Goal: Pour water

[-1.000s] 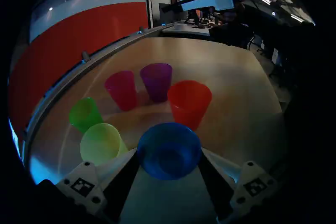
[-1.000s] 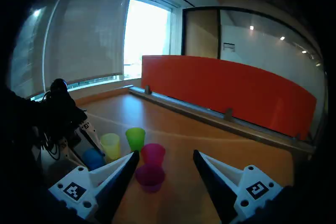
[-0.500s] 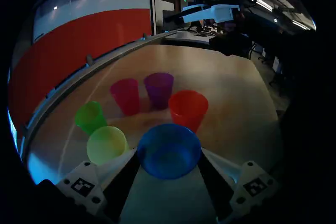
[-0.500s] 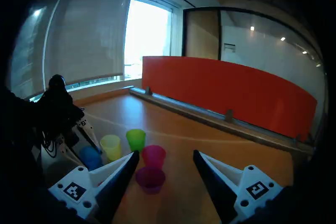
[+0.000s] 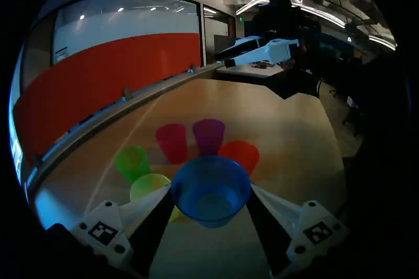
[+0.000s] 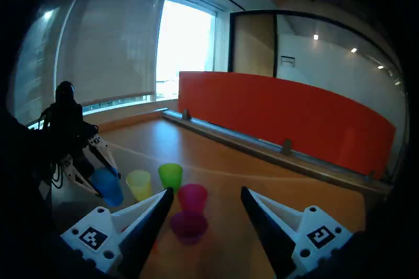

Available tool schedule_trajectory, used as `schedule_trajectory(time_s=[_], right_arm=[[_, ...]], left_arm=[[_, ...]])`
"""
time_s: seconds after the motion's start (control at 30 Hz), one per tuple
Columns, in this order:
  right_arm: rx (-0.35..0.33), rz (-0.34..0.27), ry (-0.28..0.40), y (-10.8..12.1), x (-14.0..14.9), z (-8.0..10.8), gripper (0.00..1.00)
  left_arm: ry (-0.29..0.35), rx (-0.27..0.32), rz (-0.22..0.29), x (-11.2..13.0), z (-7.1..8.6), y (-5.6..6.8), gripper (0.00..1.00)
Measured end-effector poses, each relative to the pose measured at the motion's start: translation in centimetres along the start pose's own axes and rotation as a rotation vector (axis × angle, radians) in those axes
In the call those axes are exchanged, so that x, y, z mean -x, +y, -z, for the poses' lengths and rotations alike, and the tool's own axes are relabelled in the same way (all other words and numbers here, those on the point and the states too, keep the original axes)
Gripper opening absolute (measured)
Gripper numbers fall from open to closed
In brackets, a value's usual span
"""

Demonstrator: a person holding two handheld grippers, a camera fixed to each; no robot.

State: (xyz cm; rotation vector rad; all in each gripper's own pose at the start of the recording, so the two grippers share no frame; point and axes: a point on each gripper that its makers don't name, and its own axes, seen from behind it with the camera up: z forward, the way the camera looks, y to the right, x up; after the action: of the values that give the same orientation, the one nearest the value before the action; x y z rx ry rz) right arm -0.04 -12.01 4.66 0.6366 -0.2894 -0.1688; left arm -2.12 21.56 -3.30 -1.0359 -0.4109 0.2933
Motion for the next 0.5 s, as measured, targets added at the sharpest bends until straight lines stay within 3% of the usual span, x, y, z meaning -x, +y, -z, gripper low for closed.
schedule_trajectory(time_s=[0.5], right_arm=[[-0.006, 0.001, 0.012, -0.2, -0.4, -0.5, 0.99]], left_arm=[[0.152, -0.034, 0.02, -4.4, 2.5, -0.3, 0.87]])
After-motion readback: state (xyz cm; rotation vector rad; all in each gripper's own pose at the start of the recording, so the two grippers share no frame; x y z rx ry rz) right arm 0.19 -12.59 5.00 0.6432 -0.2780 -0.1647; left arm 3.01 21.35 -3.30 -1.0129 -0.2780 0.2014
